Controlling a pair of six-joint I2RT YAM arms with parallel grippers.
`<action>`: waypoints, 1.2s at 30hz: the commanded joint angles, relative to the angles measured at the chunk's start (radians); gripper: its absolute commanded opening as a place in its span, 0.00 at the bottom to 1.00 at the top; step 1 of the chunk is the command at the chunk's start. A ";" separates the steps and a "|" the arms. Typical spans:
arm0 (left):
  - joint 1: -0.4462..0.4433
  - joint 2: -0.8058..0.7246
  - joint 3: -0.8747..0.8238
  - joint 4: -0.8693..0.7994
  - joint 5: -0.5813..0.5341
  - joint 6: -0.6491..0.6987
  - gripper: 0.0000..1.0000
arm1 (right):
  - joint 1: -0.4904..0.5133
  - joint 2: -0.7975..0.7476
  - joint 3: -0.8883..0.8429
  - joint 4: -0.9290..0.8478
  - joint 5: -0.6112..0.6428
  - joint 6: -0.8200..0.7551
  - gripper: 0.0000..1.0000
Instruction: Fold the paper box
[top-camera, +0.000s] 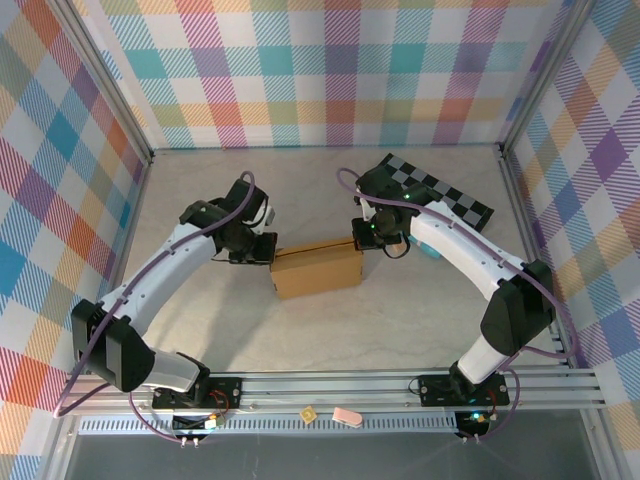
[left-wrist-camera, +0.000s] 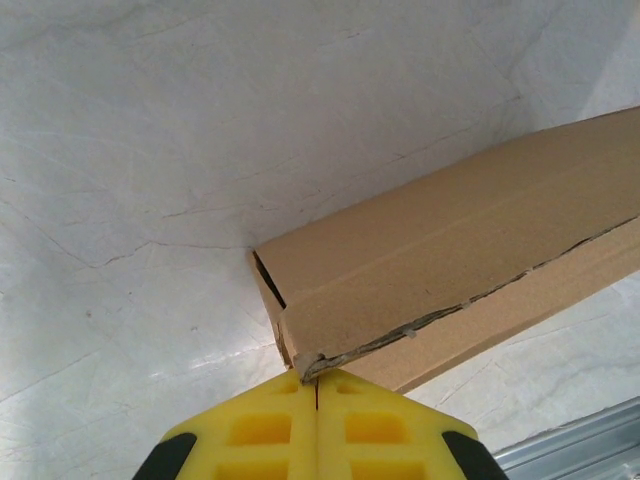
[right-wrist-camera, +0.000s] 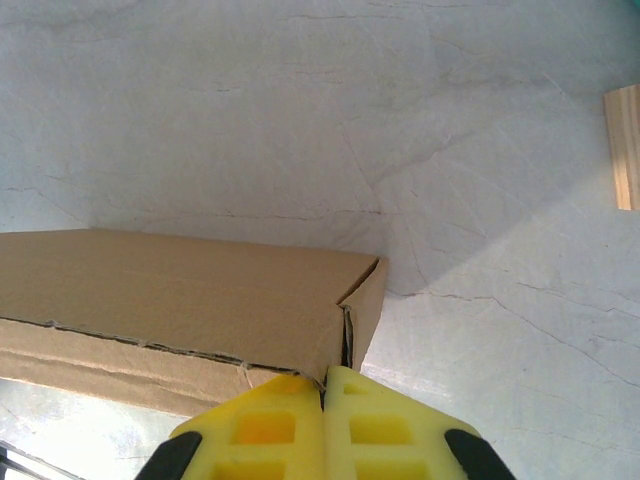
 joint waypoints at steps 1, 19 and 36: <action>0.007 0.015 0.004 -0.052 0.063 -0.055 0.01 | 0.011 0.028 -0.005 -0.045 -0.005 0.020 0.00; 0.008 -0.011 -0.074 0.005 0.094 -0.059 0.00 | 0.011 -0.010 -0.077 0.013 0.005 0.011 0.00; 0.008 -0.067 -0.184 0.052 0.078 -0.002 0.00 | 0.011 -0.100 -0.238 0.151 0.024 -0.059 0.00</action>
